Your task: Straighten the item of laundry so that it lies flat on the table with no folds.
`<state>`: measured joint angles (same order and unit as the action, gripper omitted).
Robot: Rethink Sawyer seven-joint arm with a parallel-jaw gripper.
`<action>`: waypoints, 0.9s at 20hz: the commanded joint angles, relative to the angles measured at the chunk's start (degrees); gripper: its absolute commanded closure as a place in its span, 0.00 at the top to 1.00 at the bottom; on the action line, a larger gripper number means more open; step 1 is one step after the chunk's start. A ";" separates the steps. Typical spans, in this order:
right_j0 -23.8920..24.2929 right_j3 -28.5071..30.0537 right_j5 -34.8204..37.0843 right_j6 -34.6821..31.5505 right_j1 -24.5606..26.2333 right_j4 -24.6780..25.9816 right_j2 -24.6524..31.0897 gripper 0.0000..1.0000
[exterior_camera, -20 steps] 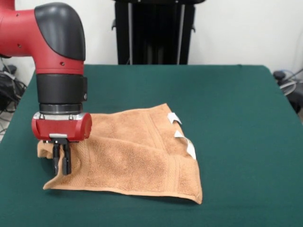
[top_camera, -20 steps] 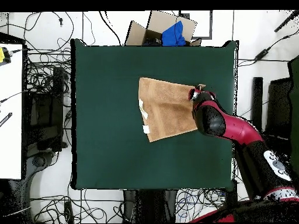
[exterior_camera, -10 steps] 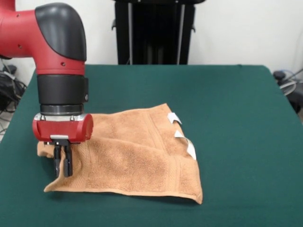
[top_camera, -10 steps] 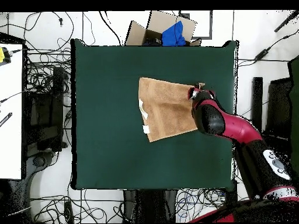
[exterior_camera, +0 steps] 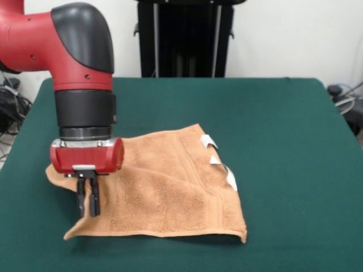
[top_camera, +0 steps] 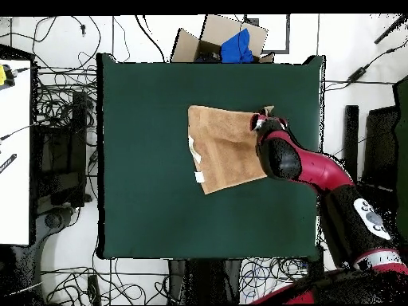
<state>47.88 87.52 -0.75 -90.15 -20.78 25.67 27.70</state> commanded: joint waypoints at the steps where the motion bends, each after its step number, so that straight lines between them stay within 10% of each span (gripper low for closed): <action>1: -5.02 3.02 2.65 -7.09 -1.40 -0.88 3.61 0.00; 18: -4.93 3.64 1.68 -7.45 1.29 -1.30 6.22 0.00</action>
<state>43.48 87.87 -0.74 -90.15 -21.10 25.23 28.28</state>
